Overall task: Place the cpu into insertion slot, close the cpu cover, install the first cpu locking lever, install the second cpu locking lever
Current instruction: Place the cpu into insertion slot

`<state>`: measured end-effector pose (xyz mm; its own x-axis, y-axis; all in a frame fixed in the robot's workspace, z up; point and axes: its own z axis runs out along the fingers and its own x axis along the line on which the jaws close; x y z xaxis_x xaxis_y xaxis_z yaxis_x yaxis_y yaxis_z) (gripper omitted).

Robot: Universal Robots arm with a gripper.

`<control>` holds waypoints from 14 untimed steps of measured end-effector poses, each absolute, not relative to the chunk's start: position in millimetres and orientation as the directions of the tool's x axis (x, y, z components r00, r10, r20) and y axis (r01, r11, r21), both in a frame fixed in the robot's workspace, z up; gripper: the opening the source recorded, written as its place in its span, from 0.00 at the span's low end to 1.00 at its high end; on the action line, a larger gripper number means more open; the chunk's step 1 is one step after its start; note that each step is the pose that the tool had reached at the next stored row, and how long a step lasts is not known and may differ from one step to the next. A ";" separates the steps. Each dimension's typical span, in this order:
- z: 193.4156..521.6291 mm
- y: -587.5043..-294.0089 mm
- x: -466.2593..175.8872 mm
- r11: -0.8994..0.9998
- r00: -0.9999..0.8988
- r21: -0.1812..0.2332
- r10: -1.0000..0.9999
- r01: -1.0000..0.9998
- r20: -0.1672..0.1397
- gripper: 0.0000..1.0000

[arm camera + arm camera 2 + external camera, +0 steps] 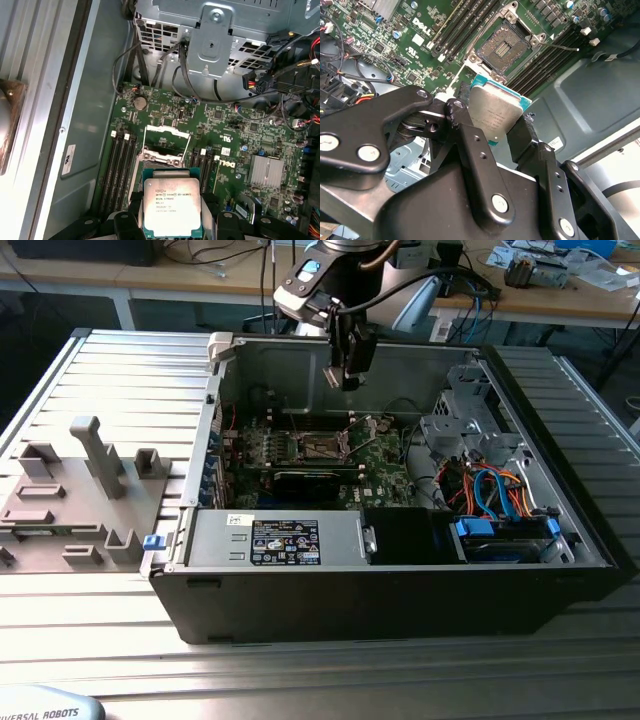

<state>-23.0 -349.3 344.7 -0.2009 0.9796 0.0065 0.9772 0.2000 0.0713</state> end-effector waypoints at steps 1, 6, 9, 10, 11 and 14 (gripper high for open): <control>344.7 -349.3 -23.0 0.200 -0.201 0.071 0.980 0.977 0.007 0.54; 340.2 -349.3 -23.0 0.191 -0.192 0.071 0.981 0.979 0.007 0.54; 340.1 -349.3 -23.0 0.191 -0.191 0.071 0.981 0.979 0.007 0.54; 340.0 -349.3 -23.0 0.190 -0.191 0.071 0.981 0.979 0.007 0.54; 338.3 -349.3 -23.0 0.190 -0.191 0.071 0.982 0.979 0.007 0.54; 336.1 -349.3 -23.0 0.189 -0.190 0.071 0.982 0.979 0.007 0.54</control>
